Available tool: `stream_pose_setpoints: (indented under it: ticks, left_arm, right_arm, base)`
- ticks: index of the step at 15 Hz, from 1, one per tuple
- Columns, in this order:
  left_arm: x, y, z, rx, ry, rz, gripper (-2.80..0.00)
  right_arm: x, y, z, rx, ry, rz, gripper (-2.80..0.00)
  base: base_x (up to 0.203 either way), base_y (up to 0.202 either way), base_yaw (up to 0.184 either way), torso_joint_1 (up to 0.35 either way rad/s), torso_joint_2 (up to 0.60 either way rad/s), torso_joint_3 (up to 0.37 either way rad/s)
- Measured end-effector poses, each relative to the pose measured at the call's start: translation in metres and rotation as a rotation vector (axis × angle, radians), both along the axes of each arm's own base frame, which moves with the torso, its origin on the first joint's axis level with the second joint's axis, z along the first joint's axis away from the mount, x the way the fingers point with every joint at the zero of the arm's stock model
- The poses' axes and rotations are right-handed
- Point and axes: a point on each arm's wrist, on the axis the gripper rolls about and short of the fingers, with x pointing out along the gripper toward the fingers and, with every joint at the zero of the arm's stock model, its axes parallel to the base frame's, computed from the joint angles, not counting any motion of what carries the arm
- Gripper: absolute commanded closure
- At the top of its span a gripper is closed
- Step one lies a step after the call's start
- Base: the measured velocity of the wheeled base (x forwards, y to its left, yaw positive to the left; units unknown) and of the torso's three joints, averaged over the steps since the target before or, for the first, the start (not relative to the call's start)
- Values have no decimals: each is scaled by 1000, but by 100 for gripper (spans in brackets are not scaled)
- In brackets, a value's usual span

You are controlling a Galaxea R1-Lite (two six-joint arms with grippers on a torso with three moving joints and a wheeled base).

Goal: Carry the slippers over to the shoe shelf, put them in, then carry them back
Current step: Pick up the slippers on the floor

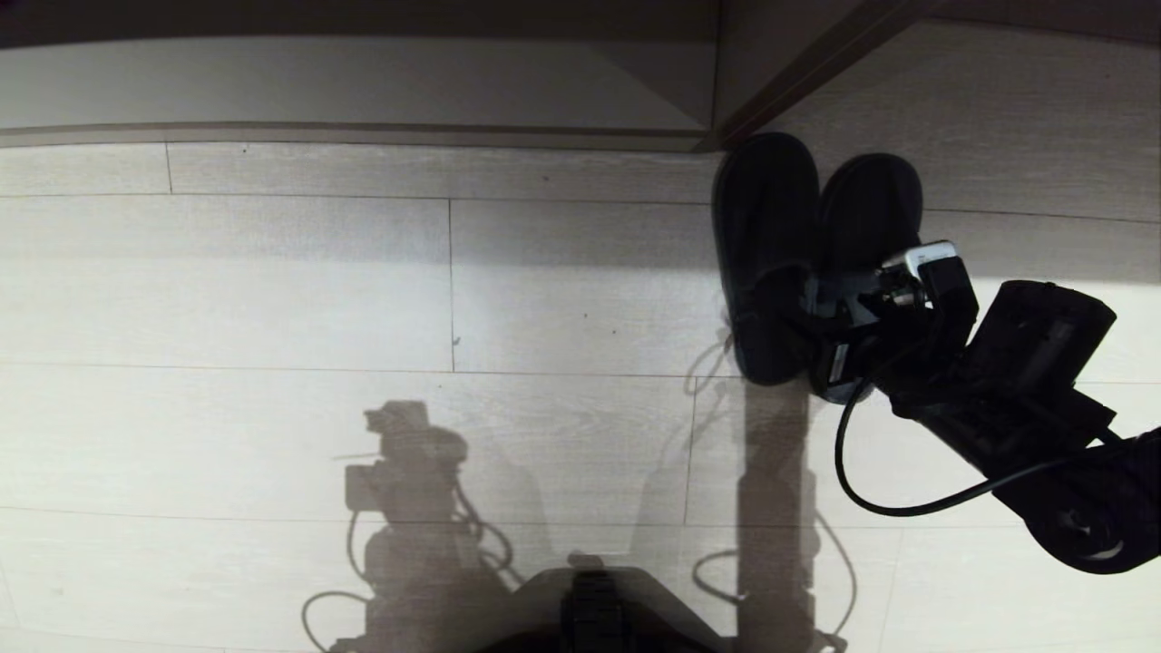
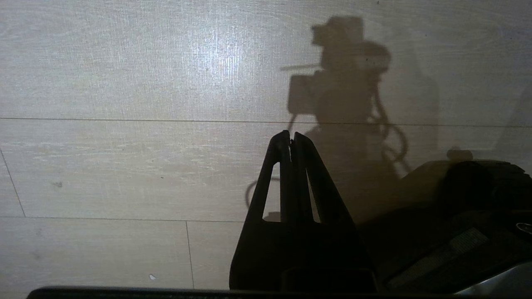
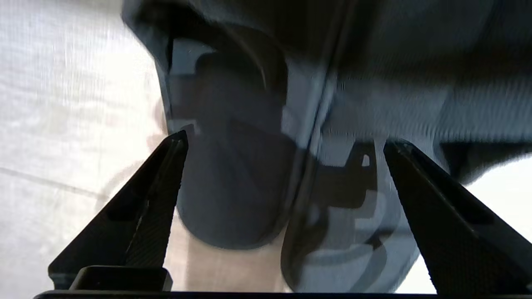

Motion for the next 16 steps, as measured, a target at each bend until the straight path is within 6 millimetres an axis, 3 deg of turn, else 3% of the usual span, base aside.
stream_pose_setpoints:
  ticks: [6,16]
  left_arm:
    - [0,0,0,1,0,0,0]
    - [0,0,0,1,0,0,0]
  right_arm:
    - [12,2,3,-24,-23,-43,-280]
    - [14,3,1,-61,-19,-70,-280]
  base:
    - [0,0,0,0,0,0]
    - [0,0,0,0,0,0]
